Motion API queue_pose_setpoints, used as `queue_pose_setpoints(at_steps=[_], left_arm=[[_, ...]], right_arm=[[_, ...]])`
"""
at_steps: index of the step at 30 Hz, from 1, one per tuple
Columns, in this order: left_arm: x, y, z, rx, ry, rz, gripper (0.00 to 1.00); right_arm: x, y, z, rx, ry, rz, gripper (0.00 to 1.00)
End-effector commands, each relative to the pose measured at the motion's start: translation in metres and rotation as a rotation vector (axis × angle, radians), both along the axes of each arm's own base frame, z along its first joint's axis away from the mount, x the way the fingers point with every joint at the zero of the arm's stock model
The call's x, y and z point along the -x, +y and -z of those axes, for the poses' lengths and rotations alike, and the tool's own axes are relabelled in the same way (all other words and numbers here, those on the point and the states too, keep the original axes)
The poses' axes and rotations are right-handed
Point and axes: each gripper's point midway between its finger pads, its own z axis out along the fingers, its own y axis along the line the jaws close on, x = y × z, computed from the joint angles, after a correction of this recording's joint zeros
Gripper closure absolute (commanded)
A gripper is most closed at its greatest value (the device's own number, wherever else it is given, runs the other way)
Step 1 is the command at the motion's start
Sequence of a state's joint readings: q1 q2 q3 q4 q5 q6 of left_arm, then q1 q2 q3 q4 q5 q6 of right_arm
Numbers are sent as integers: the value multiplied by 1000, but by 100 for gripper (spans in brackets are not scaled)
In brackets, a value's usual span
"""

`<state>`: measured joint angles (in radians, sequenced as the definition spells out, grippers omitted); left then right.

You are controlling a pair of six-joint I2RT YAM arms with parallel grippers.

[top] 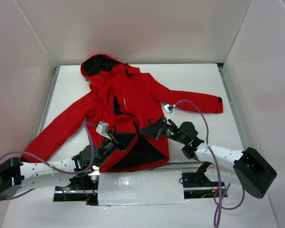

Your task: Zip up the jacket

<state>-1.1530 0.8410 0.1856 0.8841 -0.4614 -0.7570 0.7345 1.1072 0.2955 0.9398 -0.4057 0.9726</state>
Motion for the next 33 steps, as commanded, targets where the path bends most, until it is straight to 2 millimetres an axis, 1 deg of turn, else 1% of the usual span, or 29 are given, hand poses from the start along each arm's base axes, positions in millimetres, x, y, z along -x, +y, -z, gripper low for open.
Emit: queue_pose_setpoints(at_steps=[1, 2, 3, 5, 7, 8, 10, 12, 15, 16, 17, 19, 23, 27, 28, 30, 31, 32, 33], left_arm=[[22, -19, -22, 8, -79, 147, 100], [22, -20, -23, 2, -83, 148, 100], [22, -20, -22, -12, -90, 149, 100], [24, -22, -19, -33, -99, 165, 100], [27, -23, -20, -46, -131, 183, 100], [32, -26, -22, -59, -156, 212, 100], [36, -30, -19, -83, -171, 242, 100], [40, -35, -15, -106, -177, 278, 100], [48, -43, -7, -124, -174, 337, 100], [49, -45, 1, -138, -162, 347, 100], [51, -47, 0, -130, -167, 359, 100], [53, -48, 7, -147, -159, 378, 100], [59, -48, 12, -150, -170, 411, 100], [63, -50, 17, -156, -178, 452, 100], [65, -51, 24, -169, -168, 471, 100], [63, -52, 29, -168, -153, 474, 100], [63, -52, 37, -175, -142, 479, 100], [61, -51, 42, -172, -127, 474, 100], [61, -49, 49, -171, -120, 473, 100]], right_arm=[[-13, 1, -38, -53, -52, 48, 100], [-14, 1, -41, -53, -45, 52, 100], [-15, 1, -37, -35, -21, 56, 100], [-17, -1, -43, -37, -19, 74, 100], [-21, -3, -37, -8, 32, 100, 100], [-27, -6, -34, 13, 63, 137, 100], [-32, -8, -34, 23, 82, 171, 100], [-38, -13, -32, 30, 96, 206, 100], [-41, -14, -33, 35, 101, 213, 100], [-43, -13, -34, 35, 97, 214, 100], [-44, -13, -33, 42, 98, 215, 100], [-48, -14, -28, 55, 104, 226, 100], [-59, -19, -19, 86, 114, 261, 100], [-62, -17, -14, 109, 99, 256, 100], [-60, -15, -15, 109, 87, 239, 100], [-58, -12, -13, 116, 59, 217, 100], [-55, -12, -6, 127, 51, 201, 100], [-53, -11, -4, 123, 25, 185, 100], [-48, -14, 14, 143, 42, 184, 100]])
